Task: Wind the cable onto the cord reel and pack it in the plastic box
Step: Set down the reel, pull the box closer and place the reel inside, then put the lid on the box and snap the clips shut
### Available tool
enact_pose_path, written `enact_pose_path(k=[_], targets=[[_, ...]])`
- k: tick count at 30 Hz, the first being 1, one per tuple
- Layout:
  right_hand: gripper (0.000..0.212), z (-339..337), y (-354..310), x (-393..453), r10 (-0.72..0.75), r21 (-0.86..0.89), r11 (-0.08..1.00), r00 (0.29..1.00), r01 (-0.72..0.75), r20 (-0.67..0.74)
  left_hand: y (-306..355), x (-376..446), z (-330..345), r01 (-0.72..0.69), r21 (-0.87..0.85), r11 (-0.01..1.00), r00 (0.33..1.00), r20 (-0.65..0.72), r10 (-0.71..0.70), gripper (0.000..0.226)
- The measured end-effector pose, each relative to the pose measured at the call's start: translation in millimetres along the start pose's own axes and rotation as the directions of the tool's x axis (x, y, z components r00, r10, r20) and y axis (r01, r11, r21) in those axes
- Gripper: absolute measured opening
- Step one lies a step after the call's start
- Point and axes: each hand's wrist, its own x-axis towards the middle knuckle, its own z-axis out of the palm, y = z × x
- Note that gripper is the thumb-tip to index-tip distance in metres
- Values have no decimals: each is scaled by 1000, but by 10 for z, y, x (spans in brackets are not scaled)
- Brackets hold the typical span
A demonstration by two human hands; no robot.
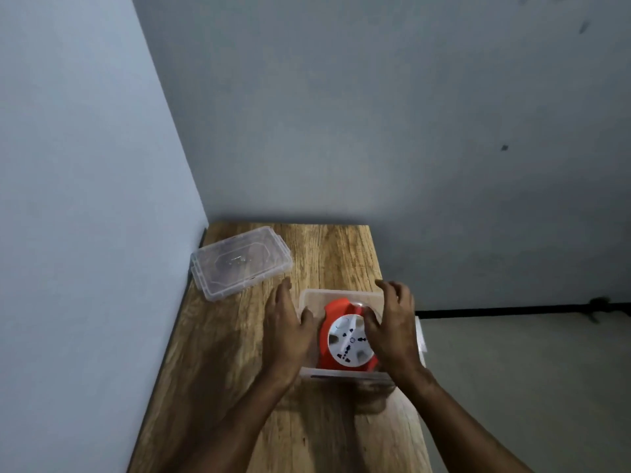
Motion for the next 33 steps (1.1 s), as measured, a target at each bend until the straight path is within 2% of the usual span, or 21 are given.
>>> enact_pose_path(k=[4, 10, 15, 21, 24, 28, 33], targets=[[54, 130, -360, 294, -64, 75, 995, 996, 60, 61, -117, 328, -244, -4, -9, 1000, 995, -101, 3, 68], [51, 623, -811, 802, -92, 122, 991, 955, 59, 281, -470, 830, -647, 141, -37, 989, 969, -202, -146, 58], [50, 1151, -1024, 1193, -58, 64, 997, 896, 33, 439, -907, 1171, -787, 313, -55, 948, 923, -218, -317, 59], [35, 1776, -1088, 1551, 29, 50, 996, 822, -69, 569, -1193, 1494, -795, 445, -31, 895, 865, -244, -439, 52], [40, 2130, -917, 1675, 56, 15, 997, 810, -80, 584, -1310, 1639, -743, 500, -61, 864, 834, -233, -500, 45], [45, 2421, -805, 1769, 79, -45, 997, 851, -65, 520, -1513, 1784, -615, 487, -30, 873, 838, -265, -477, 43], [33, 2520, -774, 1838, 127, -50, 992, 866, -118, 483, -1494, 1837, -529, 490, 12, 872, 832, -306, -463, 47]])
